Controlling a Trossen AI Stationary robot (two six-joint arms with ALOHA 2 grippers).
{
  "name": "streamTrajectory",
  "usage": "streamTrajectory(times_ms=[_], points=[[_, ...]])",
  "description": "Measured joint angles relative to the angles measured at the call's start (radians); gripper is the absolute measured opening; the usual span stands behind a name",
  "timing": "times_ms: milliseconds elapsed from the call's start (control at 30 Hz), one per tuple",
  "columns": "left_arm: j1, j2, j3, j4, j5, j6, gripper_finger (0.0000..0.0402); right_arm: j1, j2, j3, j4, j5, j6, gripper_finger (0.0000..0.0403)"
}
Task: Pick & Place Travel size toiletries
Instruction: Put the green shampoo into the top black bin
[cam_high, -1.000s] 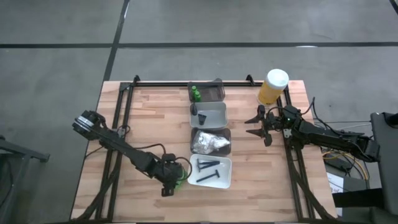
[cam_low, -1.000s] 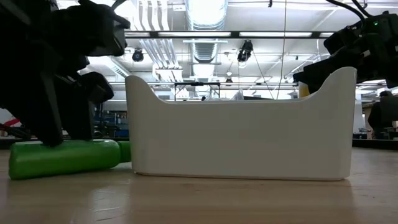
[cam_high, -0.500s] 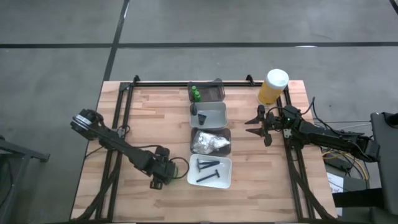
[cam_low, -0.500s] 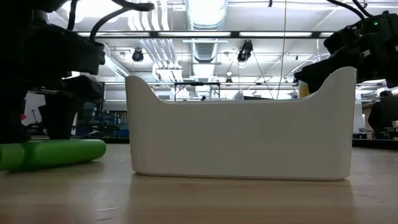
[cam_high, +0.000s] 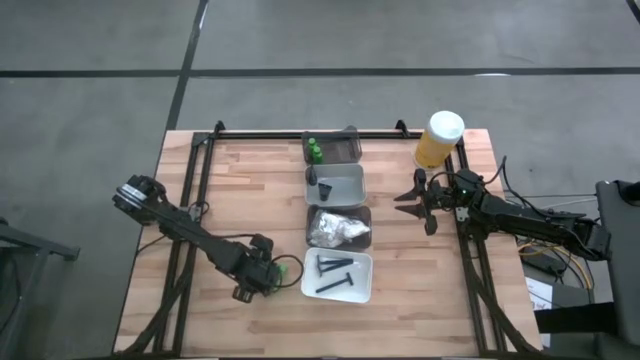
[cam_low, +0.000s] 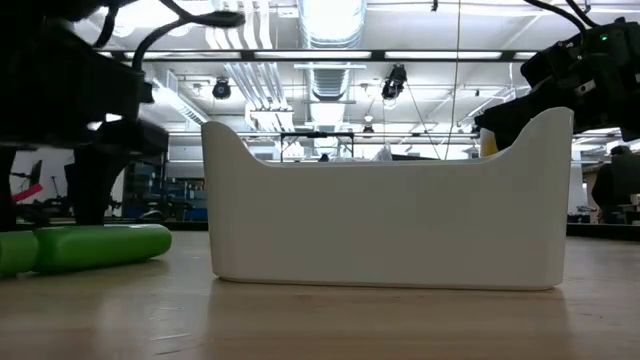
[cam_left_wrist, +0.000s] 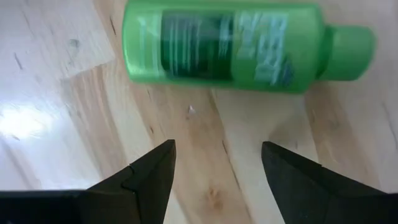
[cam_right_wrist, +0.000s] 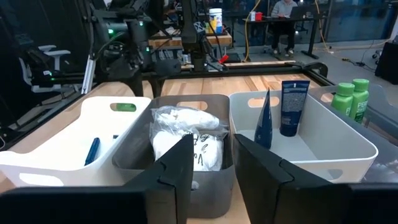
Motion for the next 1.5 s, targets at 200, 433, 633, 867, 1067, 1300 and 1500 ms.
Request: streamTrajectory(times_ms=[200,433,633,867,1067,1300,1500], points=[[0.0,-0.001,0.098,-0.082,-0.074,0.136,0.0243,0.0,0.0,0.0,0.0,0.0,0.0,0.0085],[0.0,-0.002,0.213,-0.197,-0.084,0.469,0.0243,0.0,0.0,0.0,0.0,0.0,0.0,0.006],[0.0,-0.002,0.223,-0.191,-0.084,1.107,0.0243,0.0,0.0,0.0,0.0,0.0,0.0,0.0047],[0.0,0.0,0.205,-0.091,-0.095,1.451,0.0243,0.0,0.0,0.0,0.0,0.0,0.0,0.0049],[0.001,0.0,0.207,-0.071,-0.103,1.463,0.0243,0.0,0.0,0.0,0.0,0.0,0.0,0.0068],[0.001,0.0,0.207,-0.068,-0.103,1.419,0.0243,0.0,0.0,0.0,0.0,0.0,0.0,0.0092],[0.001,0.0,0.206,-0.069,-0.104,1.486,0.0243,0.0,0.0,0.0,0.0,0.0,0.0,0.0107]])
